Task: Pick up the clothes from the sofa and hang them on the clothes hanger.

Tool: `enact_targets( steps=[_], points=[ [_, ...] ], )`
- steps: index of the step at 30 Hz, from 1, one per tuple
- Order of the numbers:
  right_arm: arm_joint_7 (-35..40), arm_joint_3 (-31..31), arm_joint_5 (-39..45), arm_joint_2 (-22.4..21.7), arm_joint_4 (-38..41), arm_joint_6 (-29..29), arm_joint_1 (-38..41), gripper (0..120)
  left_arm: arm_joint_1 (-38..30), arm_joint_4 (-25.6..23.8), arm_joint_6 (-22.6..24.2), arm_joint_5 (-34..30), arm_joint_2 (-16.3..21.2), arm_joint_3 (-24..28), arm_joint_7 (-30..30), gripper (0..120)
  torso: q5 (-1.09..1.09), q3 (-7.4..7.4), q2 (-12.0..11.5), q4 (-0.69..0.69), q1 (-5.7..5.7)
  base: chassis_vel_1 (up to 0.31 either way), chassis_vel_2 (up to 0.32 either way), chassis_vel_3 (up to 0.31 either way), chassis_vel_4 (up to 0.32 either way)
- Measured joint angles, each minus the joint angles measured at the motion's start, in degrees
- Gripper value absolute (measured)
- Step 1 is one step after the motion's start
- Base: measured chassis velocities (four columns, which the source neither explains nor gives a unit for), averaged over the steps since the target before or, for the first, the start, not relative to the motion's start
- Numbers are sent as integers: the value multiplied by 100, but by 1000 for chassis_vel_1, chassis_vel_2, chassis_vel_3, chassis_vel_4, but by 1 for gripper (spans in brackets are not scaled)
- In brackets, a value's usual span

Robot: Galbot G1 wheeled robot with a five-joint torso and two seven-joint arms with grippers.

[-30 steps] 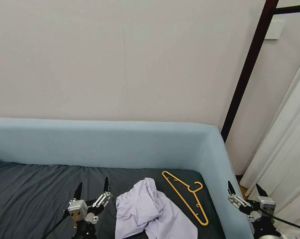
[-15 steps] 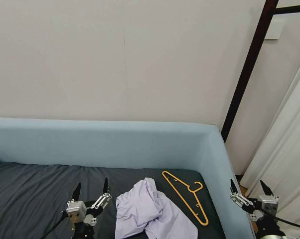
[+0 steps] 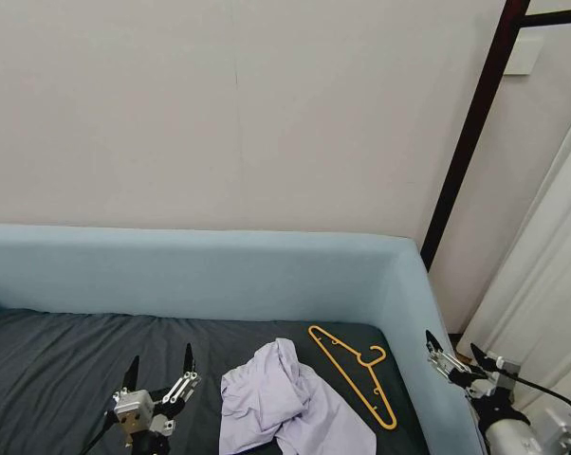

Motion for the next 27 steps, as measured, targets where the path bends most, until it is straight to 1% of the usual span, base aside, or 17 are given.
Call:
enact_targets(
  steps=[1,2,5,6,7,8,11,12,13,16,17,19,22,23,27],
  points=[
    [89,-98,274,-35,-123,-173,195,100,6,77,-12,17,6,-22,-70,100,0,0,0,0,0,0,0,0,0],
    [89,-98,274,-35,-123,-173,195,100,6,77,-12,17,6,-22,-70,100,0,0,0,0,0,0,0,0,0],
    [212,-567,824,-98,-560,-523,816,100,111,118,-115,12,1,-125,-180,100,1,0,-1,4,0,0,0,0,0],
    [218,-794,957,-110,-745,-597,1061,100,143,110,-154,9,-2,-159,-187,100,1,0,0,4,0,0,0,0,0],
    [214,-990,1029,-116,-898,-627,1247,100,163,89,-185,9,-11,-173,-186,100,1,0,0,3,0,0,0,0,0],
    [214,-990,1029,-116,-898,-627,1247,100,163,89,-185,9,-11,-173,-186,100,1,0,0,3,0,0,0,0,0],
    [60,-1688,1098,-63,-1504,-627,1890,100,213,5,-223,12,-66,-171,-185,100,1,0,0,2,0,0,0,0,0],
    [0,-1966,1086,25,-1782,-579,2151,100,243,-33,-228,25,-98,-156,-184,100,1,0,-1,3,0,0,0,0,0],
    [0,-1966,1086,25,-1782,-579,2151,100,243,-33,-228,25,-98,-156,-184,100,1,0,-1,3,0,0,0,0,0],
    [-63,-2500,1021,370,-2418,-507,2639,100,303,-87,-229,89,-141,-136,-176,100,2,1,-1,3,1,0,0,0,0],
    [-63,-2500,1021,370,-2418,-507,2639,100,303,-87,-229,89,-141,-136,-176,100,2,1,-1,3,1,0,0,0,0],
    [-75,-2818,922,650,-2802,-500,2905,100,311,-95,-228,118,-165,-151,-173,100,1,0,-1,2,0,0,0,0,0],
    [-86,-3186,733,896,-3271,-509,3237,100,313,-95,-227,147,-215,-159,-178,100,0,0,0,2,1,0,0,0,0],
    [-86,-3186,733,896,-3271,-509,3237,100,313,-95,-227,147,-215,-159,-178,100,0,0,0,2,1,0,0,0,0],
    [-1,-3590,638,1124,-3807,-679,3677,100,329,-95,-266,187,-267,-155,-191,100,-1,0,0,1,1,0,0,0,0]
  ],
)
